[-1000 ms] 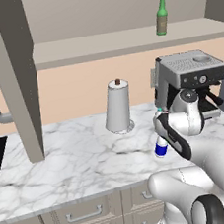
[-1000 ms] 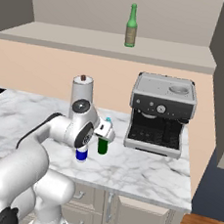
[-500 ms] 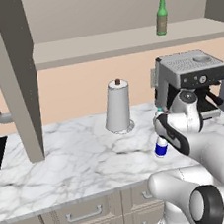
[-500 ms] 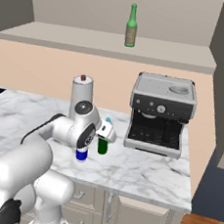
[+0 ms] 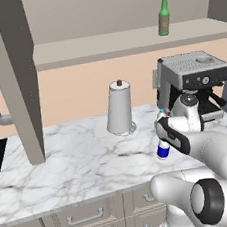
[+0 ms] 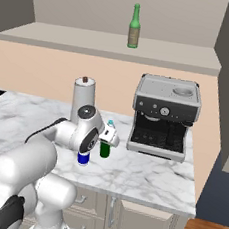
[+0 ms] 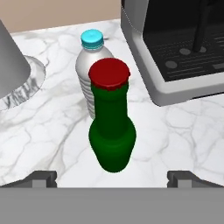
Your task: Sort all alcoholic drinks to one cabinet, and non-alcoholic drinks to the other.
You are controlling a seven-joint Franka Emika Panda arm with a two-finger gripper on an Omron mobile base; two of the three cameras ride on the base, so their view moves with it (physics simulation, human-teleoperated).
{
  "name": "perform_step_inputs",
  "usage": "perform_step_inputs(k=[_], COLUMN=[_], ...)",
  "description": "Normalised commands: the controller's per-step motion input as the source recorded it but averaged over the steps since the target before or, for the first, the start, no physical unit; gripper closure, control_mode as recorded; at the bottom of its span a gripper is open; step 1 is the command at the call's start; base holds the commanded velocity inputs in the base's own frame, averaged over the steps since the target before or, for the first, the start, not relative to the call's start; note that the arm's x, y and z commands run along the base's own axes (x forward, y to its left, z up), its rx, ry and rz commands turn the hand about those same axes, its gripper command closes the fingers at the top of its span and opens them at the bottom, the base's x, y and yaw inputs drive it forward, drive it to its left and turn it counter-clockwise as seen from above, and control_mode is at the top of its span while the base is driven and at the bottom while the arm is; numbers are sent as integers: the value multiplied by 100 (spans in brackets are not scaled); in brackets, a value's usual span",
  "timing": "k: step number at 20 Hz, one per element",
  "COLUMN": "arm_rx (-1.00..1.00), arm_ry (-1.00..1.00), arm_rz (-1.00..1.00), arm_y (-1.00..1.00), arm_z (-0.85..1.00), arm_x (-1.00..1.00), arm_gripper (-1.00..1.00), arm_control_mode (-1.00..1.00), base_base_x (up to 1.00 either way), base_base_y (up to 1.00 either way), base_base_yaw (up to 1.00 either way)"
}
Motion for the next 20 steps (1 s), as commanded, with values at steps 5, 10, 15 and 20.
perform_step_inputs(k=[5, 10, 15, 20], arm_rx=[0, 0, 0, 0], arm_ry=[0, 0, 0, 0], arm_rz=[0, 0, 0, 0], arm_y=[-3, -2, 0, 0], arm_z=[-3, -4, -6, -6], arm_x=[9, 9, 9, 9], arm_gripper=[-100, -100, -100, -100], arm_control_mode=[-100, -100, -100, -100], base_base_x=[0, 0, 0, 0], base_base_y=[0, 0, 0, 0], base_base_yaw=[0, 0, 0, 0])
